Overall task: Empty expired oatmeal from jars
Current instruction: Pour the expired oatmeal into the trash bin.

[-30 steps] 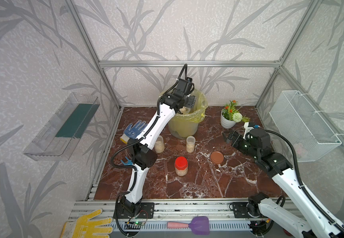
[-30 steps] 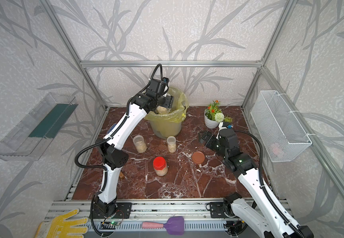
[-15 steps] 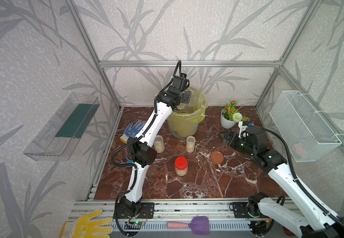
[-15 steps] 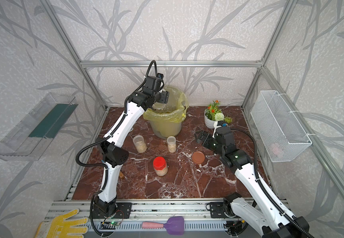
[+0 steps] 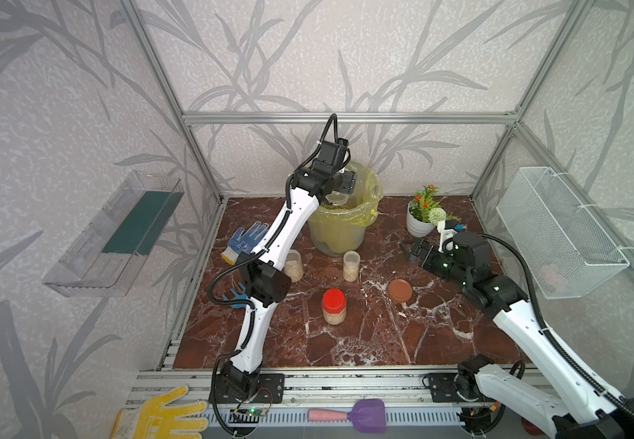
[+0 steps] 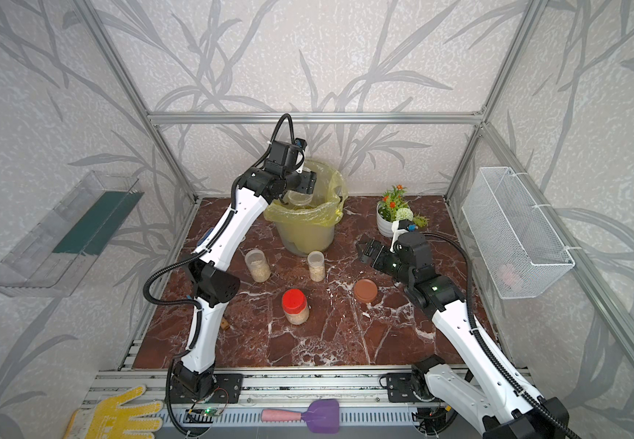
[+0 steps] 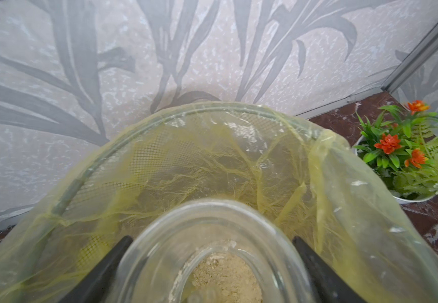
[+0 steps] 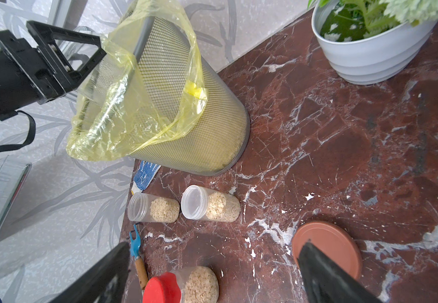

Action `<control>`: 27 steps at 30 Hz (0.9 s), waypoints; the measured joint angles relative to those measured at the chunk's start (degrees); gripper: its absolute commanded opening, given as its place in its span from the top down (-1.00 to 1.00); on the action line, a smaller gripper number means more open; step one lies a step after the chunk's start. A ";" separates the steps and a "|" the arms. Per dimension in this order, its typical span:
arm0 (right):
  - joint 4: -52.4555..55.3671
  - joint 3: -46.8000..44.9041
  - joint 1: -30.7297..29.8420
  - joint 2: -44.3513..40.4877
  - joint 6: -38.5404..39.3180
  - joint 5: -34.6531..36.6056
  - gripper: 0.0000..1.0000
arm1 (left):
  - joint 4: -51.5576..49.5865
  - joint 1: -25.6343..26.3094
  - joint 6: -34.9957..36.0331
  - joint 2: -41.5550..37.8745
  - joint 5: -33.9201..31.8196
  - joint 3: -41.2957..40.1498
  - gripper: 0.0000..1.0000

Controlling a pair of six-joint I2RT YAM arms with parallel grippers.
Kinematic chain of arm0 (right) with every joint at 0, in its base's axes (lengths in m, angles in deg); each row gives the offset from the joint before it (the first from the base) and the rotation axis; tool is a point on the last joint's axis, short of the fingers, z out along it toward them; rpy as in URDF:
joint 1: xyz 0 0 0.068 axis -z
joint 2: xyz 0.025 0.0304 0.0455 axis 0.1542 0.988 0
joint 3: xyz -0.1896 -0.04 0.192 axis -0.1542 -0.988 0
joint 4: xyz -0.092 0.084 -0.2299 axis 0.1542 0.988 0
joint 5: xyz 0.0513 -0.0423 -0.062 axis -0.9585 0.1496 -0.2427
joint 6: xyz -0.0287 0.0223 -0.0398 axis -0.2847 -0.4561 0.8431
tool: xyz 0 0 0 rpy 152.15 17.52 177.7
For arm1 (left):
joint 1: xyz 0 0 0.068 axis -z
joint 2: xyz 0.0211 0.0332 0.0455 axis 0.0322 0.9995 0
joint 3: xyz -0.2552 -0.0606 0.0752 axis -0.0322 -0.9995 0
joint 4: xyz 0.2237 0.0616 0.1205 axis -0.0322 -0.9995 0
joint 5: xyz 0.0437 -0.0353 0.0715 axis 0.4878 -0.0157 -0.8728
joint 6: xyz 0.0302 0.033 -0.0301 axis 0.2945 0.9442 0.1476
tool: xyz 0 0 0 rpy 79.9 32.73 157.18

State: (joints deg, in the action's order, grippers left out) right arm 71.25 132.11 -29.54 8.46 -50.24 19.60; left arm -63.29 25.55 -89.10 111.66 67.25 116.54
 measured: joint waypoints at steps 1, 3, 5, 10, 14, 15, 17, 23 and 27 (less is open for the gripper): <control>0.00 0.00 0.00 0.04 0.09 -0.07 -0.98 | 1.81 -0.85 -0.83 -1.31 2.34 -2.97 1.00; -0.22 0.00 0.00 0.04 0.20 -0.13 -0.98 | 4.92 -1.31 -1.84 -3.91 4.00 -8.81 1.00; -1.31 0.00 0.00 0.09 0.20 -0.42 -0.98 | 5.16 -1.16 -1.79 -4.07 2.75 -9.25 1.00; -2.93 0.00 -0.02 0.09 0.46 -1.44 -0.98 | 9.09 0.74 -4.59 -4.11 0.28 -8.87 1.00; -5.22 -0.07 -0.02 0.11 0.37 -1.75 -0.98 | 17.38 0.96 -7.28 -9.16 -1.84 -19.26 1.00; -5.92 -0.09 -0.02 0.17 0.26 -1.99 -0.98 | 20.39 0.96 -8.02 -11.63 -2.19 -24.20 1.00; -7.56 -0.09 -0.09 0.72 -0.04 -2.62 -0.98 | 28.24 0.90 -9.64 -17.77 -2.62 -36.35 1.00; -12.22 -0.09 -1.81 3.93 -1.64 -3.76 -0.98 | 36.28 0.98 -11.50 -22.60 -4.37 -42.86 1.00; -15.34 0.39 -4.17 5.99 -3.10 -3.93 -0.98 | 40.70 1.05 -13.31 -23.85 -4.72 -43.39 1.00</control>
State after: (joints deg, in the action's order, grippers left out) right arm 55.91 132.51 -33.71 14.45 -53.35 15.66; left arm -22.59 26.60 -102.42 87.81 62.53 73.16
